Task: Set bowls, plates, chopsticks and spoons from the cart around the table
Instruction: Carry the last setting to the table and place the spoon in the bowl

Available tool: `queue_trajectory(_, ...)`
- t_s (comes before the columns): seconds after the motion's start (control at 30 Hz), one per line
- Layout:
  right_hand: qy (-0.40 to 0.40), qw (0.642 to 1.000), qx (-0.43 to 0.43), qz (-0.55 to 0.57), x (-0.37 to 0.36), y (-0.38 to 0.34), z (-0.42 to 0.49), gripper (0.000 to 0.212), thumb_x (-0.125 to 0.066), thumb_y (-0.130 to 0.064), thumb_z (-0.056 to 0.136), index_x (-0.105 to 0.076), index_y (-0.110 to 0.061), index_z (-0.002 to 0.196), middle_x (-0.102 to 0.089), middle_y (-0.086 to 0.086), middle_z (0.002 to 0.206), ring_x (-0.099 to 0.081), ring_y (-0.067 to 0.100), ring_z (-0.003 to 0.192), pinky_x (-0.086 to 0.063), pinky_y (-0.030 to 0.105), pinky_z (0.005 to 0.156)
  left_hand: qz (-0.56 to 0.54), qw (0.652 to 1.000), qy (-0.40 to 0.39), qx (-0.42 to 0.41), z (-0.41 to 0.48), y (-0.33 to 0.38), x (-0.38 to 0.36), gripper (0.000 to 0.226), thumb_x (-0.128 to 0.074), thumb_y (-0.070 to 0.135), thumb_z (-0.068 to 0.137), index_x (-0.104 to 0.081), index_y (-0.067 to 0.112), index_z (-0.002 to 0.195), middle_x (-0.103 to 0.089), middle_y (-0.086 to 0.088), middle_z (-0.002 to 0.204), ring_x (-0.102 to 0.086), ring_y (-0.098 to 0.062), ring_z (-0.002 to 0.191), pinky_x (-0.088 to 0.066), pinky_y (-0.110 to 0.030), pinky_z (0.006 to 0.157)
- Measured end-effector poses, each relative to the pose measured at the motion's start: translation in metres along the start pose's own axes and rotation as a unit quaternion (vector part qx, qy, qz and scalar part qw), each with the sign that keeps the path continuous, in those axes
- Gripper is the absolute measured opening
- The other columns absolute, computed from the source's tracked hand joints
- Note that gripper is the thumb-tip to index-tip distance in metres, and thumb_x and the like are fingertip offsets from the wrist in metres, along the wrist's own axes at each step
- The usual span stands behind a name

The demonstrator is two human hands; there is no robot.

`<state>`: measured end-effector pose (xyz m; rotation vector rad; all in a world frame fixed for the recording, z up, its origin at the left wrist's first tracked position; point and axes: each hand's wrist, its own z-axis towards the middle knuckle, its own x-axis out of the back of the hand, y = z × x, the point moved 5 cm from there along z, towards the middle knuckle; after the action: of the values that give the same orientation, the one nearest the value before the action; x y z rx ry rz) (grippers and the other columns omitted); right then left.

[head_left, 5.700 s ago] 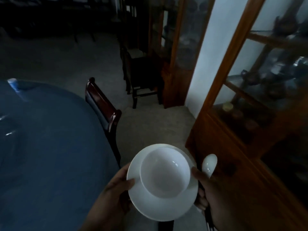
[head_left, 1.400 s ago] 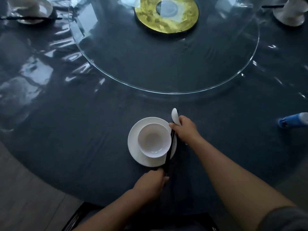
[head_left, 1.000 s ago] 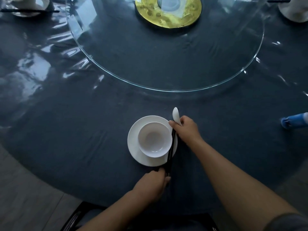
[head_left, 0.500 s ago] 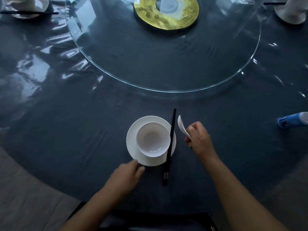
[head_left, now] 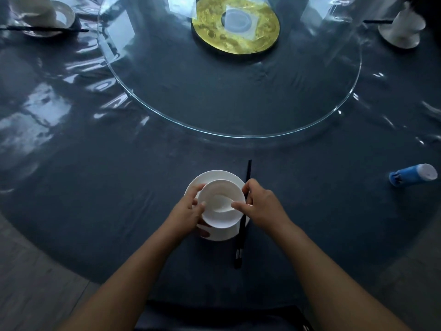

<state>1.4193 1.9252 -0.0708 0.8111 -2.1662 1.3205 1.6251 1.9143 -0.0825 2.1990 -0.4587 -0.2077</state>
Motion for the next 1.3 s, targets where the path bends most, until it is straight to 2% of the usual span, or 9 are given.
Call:
queue_trajectory(0.27,0.020,0.997,0.010,-0.079,-0.004,-0.007,0.013,0.045,-0.068,-0.063,0.077,-0.046,-0.025,0.088,-0.061,-0.005,0.076,-0.060,0.017,0.068,-0.045,0.034,0.058,-0.062,0.998,0.017,0.011,0.003,-0.010,0.000,0.041,-0.051,0.022,0.103,-0.043,0.039,0.140,-0.053,-0.013,0.112,-0.070,-0.023,0.072,-0.061,-0.041,0.058)
queue_trajectory(0.37,0.027,0.999,-0.002,-0.042,-0.002,-0.006,0.010,0.042,-0.060,-0.065,0.082,-0.050,-0.025,0.088,-0.059,-0.007,0.070,-0.058,0.013,0.065,-0.043,0.032,0.055,-0.068,0.997,0.027,-0.012,0.002,-0.010,-0.002,0.030,-0.052,0.026,0.102,-0.053,0.050,0.119,-0.056,-0.011,0.108,-0.071,-0.018,0.068,-0.062,-0.042,0.058)
queue_trajectory(0.5,0.053,0.990,-0.030,0.124,0.003,0.008,-0.007,0.018,-0.063,-0.043,0.090,-0.060,-0.029,0.101,-0.063,0.006,0.064,-0.064,0.017,0.059,-0.048,0.032,0.055,-0.054,0.997,0.050,-0.036,-0.001,-0.012,0.002,0.032,-0.057,0.030,0.099,-0.054,0.051,0.122,-0.058,-0.008,0.117,-0.070,-0.031,0.087,-0.062,-0.046,0.055)
queue_trajectory(0.63,0.030,0.965,-0.022,0.259,-0.003,0.017,-0.025,0.026,-0.060,-0.016,0.096,-0.064,-0.026,0.119,-0.059,0.001,0.059,-0.053,0.005,0.048,-0.044,0.021,0.050,-0.046,0.997,0.024,-0.054,-0.006,-0.014,0.005,0.056,-0.056,0.016,0.099,-0.041,0.051,0.141,-0.056,0.003,0.124,-0.075,-0.027,0.086,-0.061,-0.041,0.056)
queue_trajectory(0.8,0.044,0.955,-0.024,0.293,-0.005,0.019,-0.021,0.027,-0.056,-0.006,0.098,-0.069,-0.014,0.120,-0.058,0.002,0.060,-0.052,0.006,0.050,-0.044,0.022,0.050,-0.066,0.996,0.028,-0.052,-0.008,-0.016,0.005,0.054,-0.055,0.010,0.100,-0.044,0.040,0.144,-0.056,-0.006,0.132,-0.068,-0.035,0.099,-0.062,-0.045,0.065)
queue_trajectory(0.93,0.036,0.954,-0.023,0.297,-0.002,0.019,-0.012,0.024,-0.057,-0.006,0.098,-0.071,-0.011,0.115,-0.059,0.003,0.060,-0.051,0.009,0.050,-0.044,0.024,0.050,-0.079,0.995,0.023,-0.058,-0.010,-0.016,0.004,0.056,-0.055,0.012,0.100,-0.041,0.038,0.147,-0.058,-0.004,0.132,-0.072,-0.024,0.090,-0.062,-0.045,0.064)
queue_trajectory(1.13,0.037,0.949,-0.030,0.311,-0.001,0.020,-0.011,0.021,-0.056,-0.007,0.098,-0.071,-0.009,0.113,-0.061,0.009,0.064,-0.053,0.013,0.052,-0.046,0.025,0.052,-0.056,0.996,0.025,-0.064,-0.007,-0.019,0.004,0.057,-0.056,0.016,0.100,-0.039,0.041,0.148,-0.060,-0.001,0.130,-0.075,-0.026,0.090,-0.063,-0.049,0.065)
queue_trajectory(1.23,0.048,0.945,-0.039,0.322,-0.002,0.023,-0.011,0.021,-0.055,-0.020,0.100,-0.071,-0.013,0.111,-0.062,0.008,0.065,-0.054,0.010,0.052,-0.046,0.025,0.052,-0.034,0.995,0.065,-0.062,-0.011,-0.021,0.008,0.052,-0.057,0.021,0.100,-0.040,0.039,0.146,-0.060,-0.001,0.115,-0.075,-0.028,0.079,-0.061,-0.041,0.057)
queue_trajectory(1.3,0.072,0.941,-0.067,0.324,0.001,0.031,-0.010,0.028,-0.050,-0.034,0.101,-0.072,-0.017,0.104,-0.061,0.006,0.063,-0.052,0.011,0.049,-0.044,0.023,0.049,-0.002,0.988,0.133,-0.080,-0.020,-0.022,0.015,0.027,-0.056,0.024,0.100,-0.052,0.034,0.125,-0.061,-0.005,0.097,-0.070,-0.025,0.062,-0.057,-0.036,0.051)
